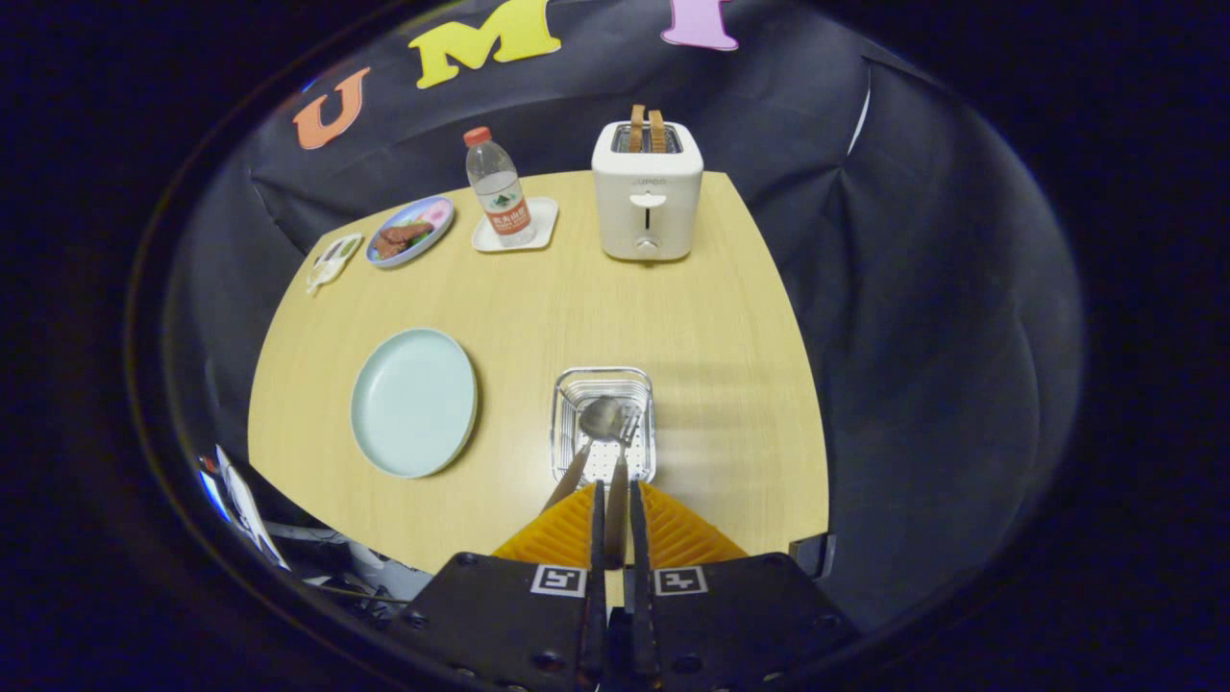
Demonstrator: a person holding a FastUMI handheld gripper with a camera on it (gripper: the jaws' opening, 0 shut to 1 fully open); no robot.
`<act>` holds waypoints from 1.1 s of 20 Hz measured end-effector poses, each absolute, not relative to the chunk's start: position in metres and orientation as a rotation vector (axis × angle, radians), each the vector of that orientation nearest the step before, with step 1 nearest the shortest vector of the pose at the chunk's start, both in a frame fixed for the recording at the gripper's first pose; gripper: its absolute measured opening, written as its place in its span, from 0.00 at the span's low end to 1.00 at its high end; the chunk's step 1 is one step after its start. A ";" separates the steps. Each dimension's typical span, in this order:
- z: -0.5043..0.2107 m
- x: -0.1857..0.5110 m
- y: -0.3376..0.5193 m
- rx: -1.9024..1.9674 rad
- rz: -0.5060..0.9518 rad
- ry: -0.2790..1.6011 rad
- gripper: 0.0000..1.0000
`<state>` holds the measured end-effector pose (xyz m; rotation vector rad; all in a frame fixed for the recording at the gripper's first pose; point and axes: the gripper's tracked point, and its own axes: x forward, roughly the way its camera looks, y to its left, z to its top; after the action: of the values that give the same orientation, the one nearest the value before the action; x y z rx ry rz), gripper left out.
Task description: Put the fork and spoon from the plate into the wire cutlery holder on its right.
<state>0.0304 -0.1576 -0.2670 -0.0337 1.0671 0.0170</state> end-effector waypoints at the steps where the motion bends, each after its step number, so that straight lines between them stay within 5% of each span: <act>1: -0.265 0.031 -0.157 -0.037 0.018 1.060 0.11; 3: -0.261 0.032 -0.153 -0.021 0.026 1.040 0.11; 4: -0.260 0.032 -0.150 -0.014 0.029 1.029 0.24; 9: -0.233 0.035 -0.128 -0.010 0.072 0.916 0.48; 14: -0.190 0.030 -0.087 0.005 0.125 0.794 0.92; 22: -0.086 0.030 -0.041 0.005 0.049 0.484 0.97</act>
<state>0.0302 -0.0414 -0.0863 0.0052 0.4841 0.0491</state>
